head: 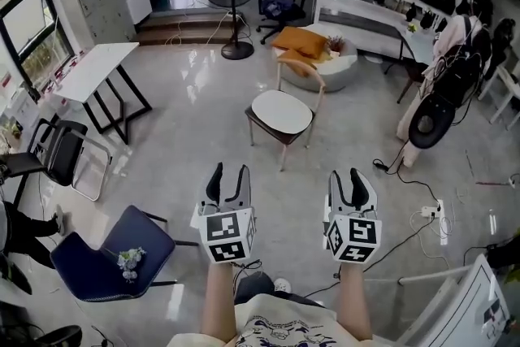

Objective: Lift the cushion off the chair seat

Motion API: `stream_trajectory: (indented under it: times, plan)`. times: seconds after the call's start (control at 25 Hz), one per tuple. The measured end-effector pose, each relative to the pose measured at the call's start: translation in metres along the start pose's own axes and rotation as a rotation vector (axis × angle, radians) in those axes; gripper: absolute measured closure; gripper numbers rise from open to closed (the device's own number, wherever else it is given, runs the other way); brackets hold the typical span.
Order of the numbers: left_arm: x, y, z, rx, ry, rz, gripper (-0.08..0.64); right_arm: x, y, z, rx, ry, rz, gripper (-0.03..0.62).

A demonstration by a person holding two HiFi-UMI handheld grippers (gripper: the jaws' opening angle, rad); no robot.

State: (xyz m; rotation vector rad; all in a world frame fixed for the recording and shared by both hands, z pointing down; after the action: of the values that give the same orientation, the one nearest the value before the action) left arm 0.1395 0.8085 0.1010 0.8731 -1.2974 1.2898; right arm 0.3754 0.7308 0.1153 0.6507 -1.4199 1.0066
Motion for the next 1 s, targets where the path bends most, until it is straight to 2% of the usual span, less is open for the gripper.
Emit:
stream_trajectory:
  times: [0.12, 0.24, 0.48, 0.72, 1.0]
  plan:
    - [0.0, -0.006, 0.005, 0.0, -0.005, -0.002, 0.33, 0.005, -0.009, 0.007, -0.009, 0.016, 0.0, 0.358]
    - [0.004, -0.009, 0.016, -0.001, 0.012, 0.004, 0.304, 0.01, -0.012, 0.018, -0.02, 0.033, -0.001, 0.342]
    - [0.008, -0.003, 0.055, 0.006, 0.027, 0.009, 0.298, 0.012, -0.014, 0.057, -0.034, 0.046, -0.001, 0.321]
    - [0.006, 0.014, 0.127, 0.014, 0.023, 0.001, 0.296, 0.012, -0.024, 0.131, -0.029, 0.055, 0.006, 0.314]
    - [-0.004, 0.05, 0.234, 0.023, 0.012, -0.007, 0.296, -0.008, -0.023, 0.239, -0.021, 0.035, -0.002, 0.308]
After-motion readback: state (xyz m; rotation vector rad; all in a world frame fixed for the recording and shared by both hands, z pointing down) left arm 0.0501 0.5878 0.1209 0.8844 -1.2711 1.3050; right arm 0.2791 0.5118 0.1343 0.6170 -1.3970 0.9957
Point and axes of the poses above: the fingertips, and each gripper's own axes: z forward along the fingers, y to its left, x out of its underside, the point moved 2 cm from there along -z, backward along the fingers, and after that the axes turned 12 degrees about z, right-handed, at the moved point
